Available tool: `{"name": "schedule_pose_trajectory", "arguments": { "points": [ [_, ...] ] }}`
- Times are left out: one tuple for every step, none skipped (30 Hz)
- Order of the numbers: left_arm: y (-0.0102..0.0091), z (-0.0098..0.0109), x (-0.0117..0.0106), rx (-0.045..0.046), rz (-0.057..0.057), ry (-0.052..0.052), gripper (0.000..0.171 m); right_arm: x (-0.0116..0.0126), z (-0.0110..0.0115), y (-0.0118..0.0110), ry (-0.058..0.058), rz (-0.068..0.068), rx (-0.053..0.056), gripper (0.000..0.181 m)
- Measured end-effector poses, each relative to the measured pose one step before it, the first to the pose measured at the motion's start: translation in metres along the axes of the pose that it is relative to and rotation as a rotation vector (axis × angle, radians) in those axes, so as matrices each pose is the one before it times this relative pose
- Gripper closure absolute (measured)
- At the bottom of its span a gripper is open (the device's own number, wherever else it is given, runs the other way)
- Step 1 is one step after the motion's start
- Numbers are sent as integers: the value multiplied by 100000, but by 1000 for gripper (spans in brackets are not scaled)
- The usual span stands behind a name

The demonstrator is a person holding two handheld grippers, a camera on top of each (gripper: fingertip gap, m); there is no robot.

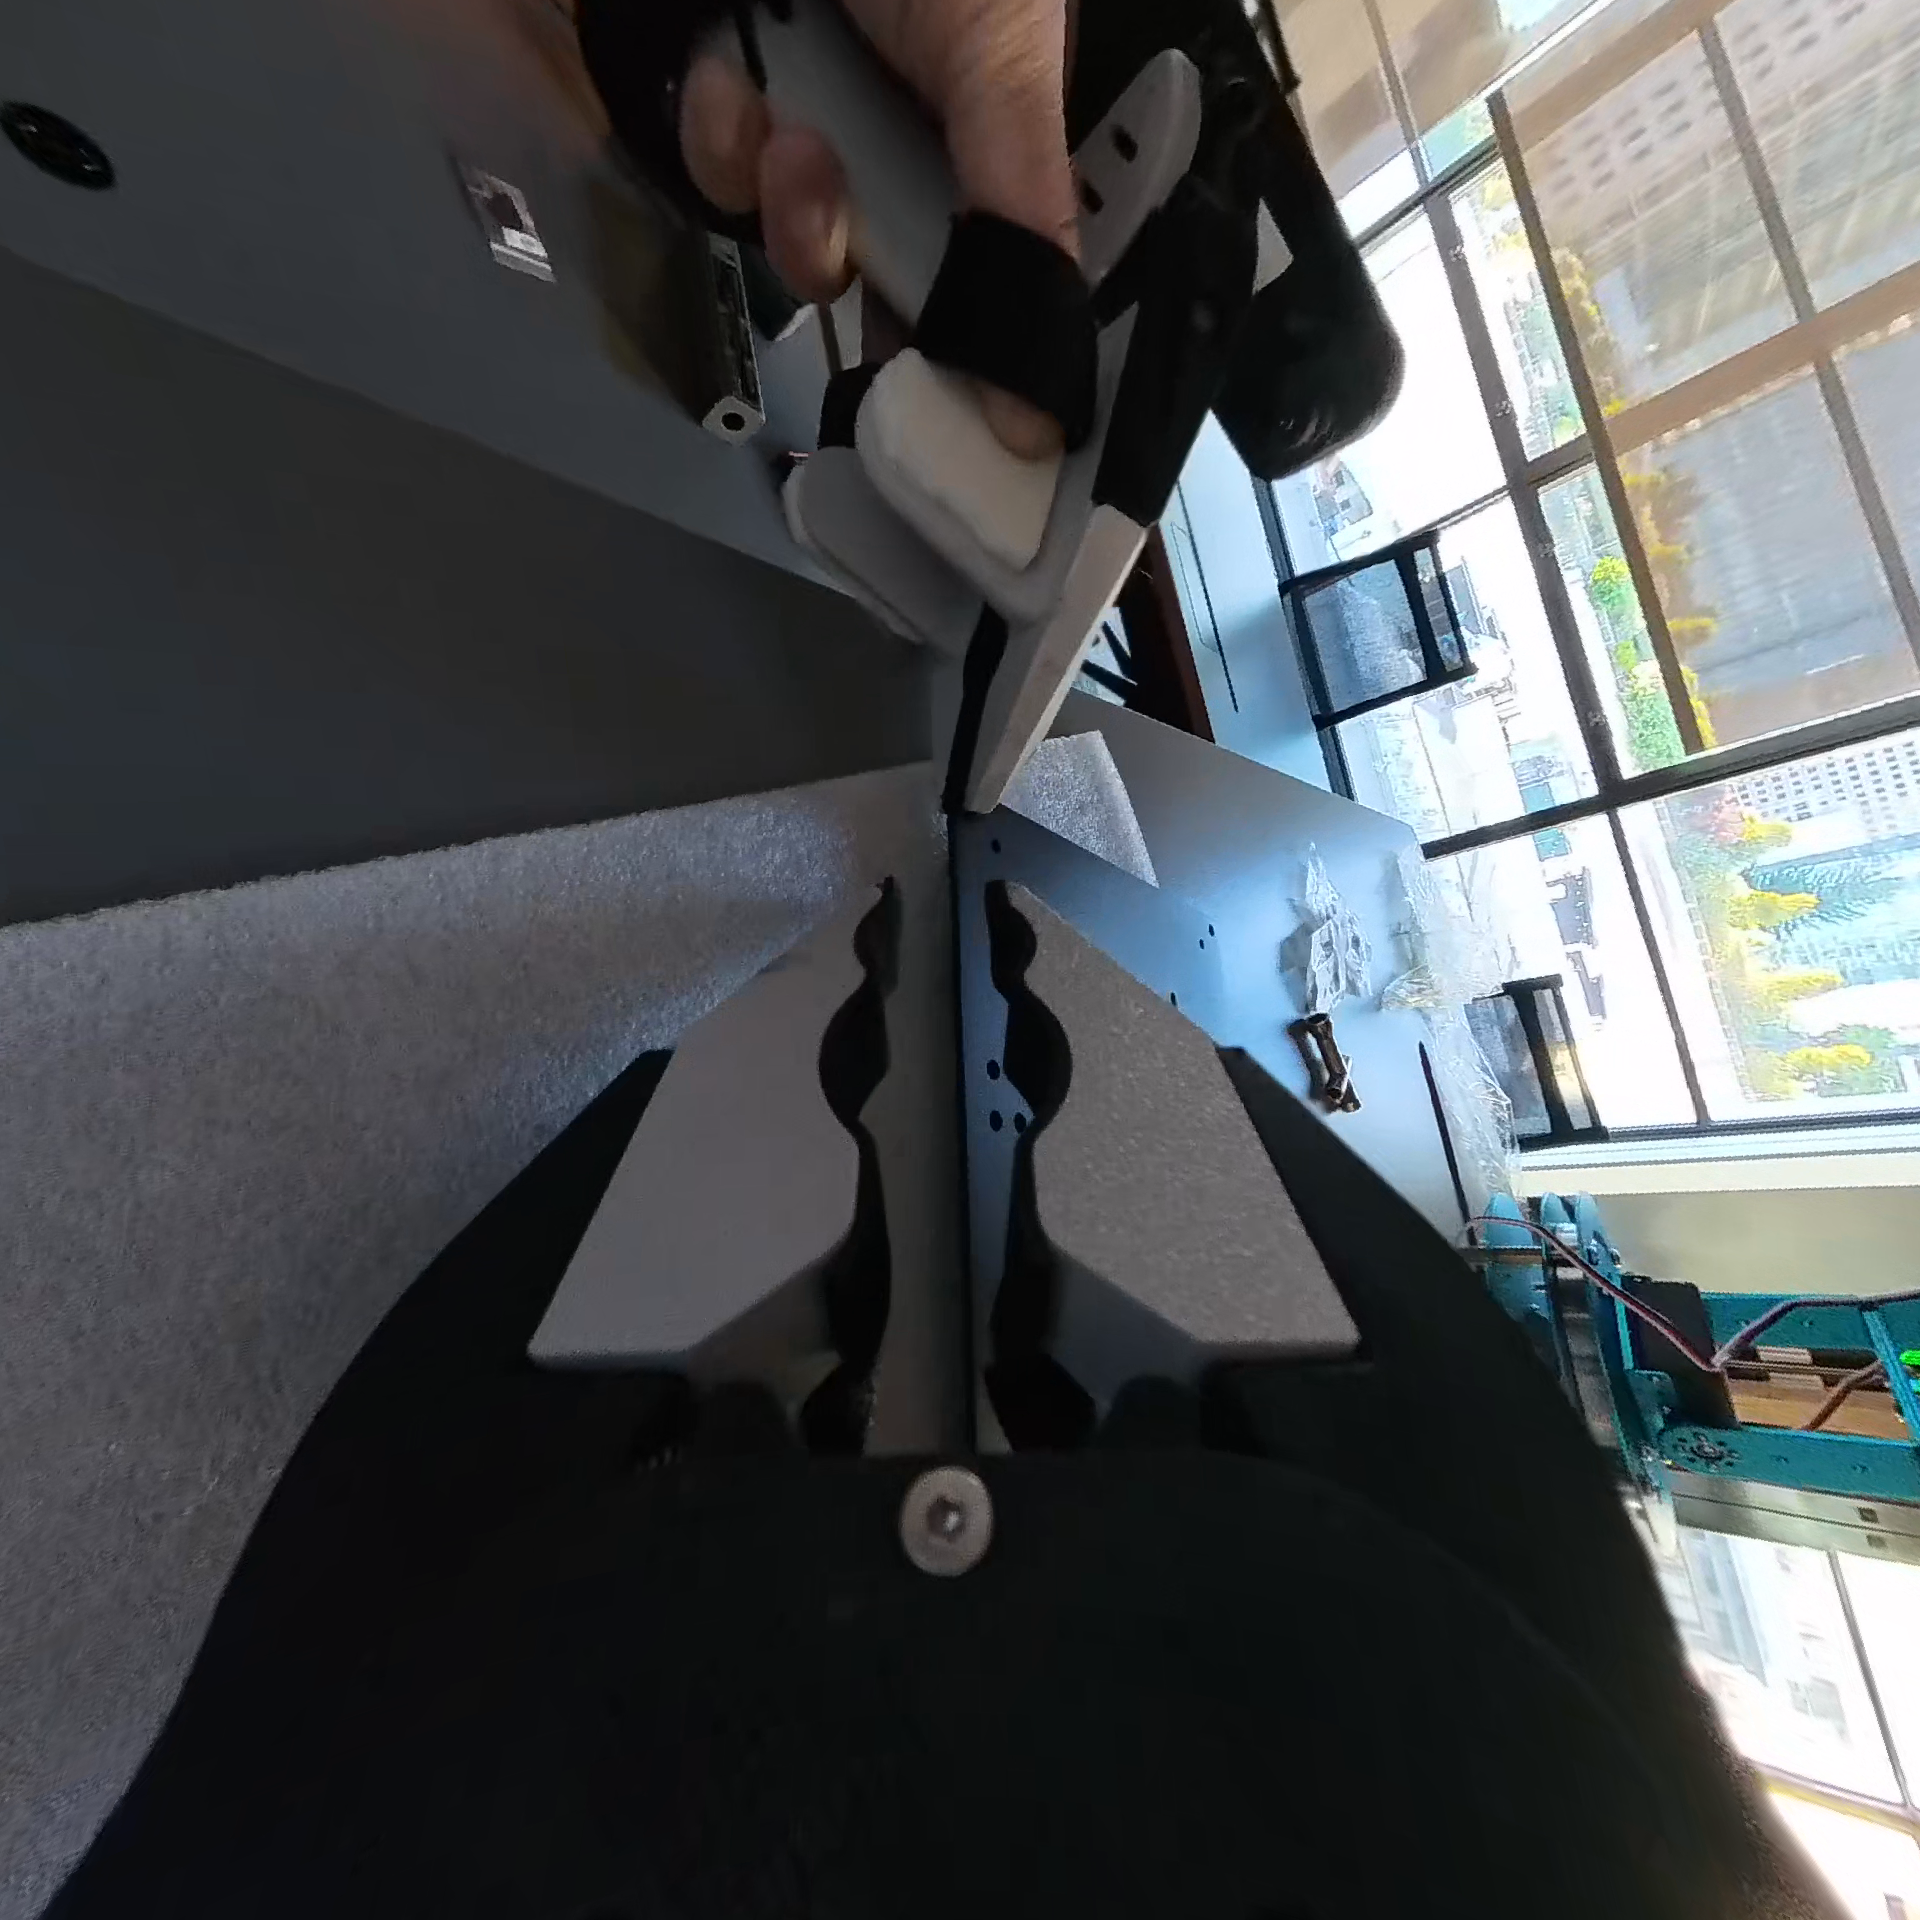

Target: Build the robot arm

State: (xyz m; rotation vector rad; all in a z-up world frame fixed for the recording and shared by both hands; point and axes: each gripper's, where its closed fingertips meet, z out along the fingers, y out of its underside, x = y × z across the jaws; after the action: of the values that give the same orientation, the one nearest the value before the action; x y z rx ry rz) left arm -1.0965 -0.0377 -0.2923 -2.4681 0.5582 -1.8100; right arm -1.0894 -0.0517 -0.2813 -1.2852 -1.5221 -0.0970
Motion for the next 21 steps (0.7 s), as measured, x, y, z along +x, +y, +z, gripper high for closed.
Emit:
{"name": "schedule_pose_trajectory", "arguments": {
  "points": [
    [13, 7, 17, 178, 171, 73, 170, 71, 8, 45, 152, 578, -228, 167],
    [14, 4, 13, 117, 72, 81, 170, 13, 18, 50, 12, 74, -253, 167],
    [15, 3, 11, 58, 150, -39, 170, 1, 21, 38, 100, -143, -337, 167],
    [8, 0, -2, 42, 149, -116, 170, -24, 0, 9, -105, -176, -19, 168],
    [23, -2, 18, -50, 149, -143, 170, 8, 2, 32, 76, 3, -212, 168],
    [55, 21, 3, -238, 211, -165, 170, -35, 26, 59, -248, 95, -392, 170],
    [32, 17, -2, -116, -5, -31, 170, -150, 29, 45, -965, -100, -271, 173],
    [-2, 8, -13, 192, -481, 177, 170, -118, 25, 12, -527, -455, -68, 176],
    [-25, -11, -18, 260, -747, 327, 170, -15, 8, 13, 140, -355, -99, 176],
    [-27, 1, -12, 212, -553, 369, 171, -74, 12, 11, -390, -172, -101, 178],
    [-24, -1, -11, 272, -297, 264, 171, 27, -7, 9, 159, -39, -12, 178],
    [-16, -3, -3, 357, -122, 80, 171, 29, -15, -8, 125, 92, 89, 178],
    [-18, -8, 0, 338, 142, -131, 171, 60, -21, 16, 315, 143, 2, 177],
    [-17, -2, 4, 211, 366, -315, 171, 35, -14, -14, 220, -1, 138, 177],
    [-8, -10, 3, 126, 577, -515, 171, 28, -6, -5, 177, -132, 5, 177],
    [-10, -13, -11, 34, 621, -655, 170, 20, 18, 24, 207, -56, -227, 176],
    [-19, -14, -2, -59, 488, -635, 171, 20, 15, 15, 91, 29, -155, 176],
    [-20, 1, -12, -91, 425, -533, 171, 55, 4, -1, 253, 122, -10, 176],
    [-9, -9, -1, -133, 338, -415, 170, 39, 0, 16, 174, 107, -39, 176],
    [-27, -6, -5, 68, 256, -316, 170, 24, -5, -6, 193, -56, 16, 176],
    [-28, -2, 4, 232, 69, -134, 170, 15, -4, -4, 191, -201, 99, 176]
  ]
}}
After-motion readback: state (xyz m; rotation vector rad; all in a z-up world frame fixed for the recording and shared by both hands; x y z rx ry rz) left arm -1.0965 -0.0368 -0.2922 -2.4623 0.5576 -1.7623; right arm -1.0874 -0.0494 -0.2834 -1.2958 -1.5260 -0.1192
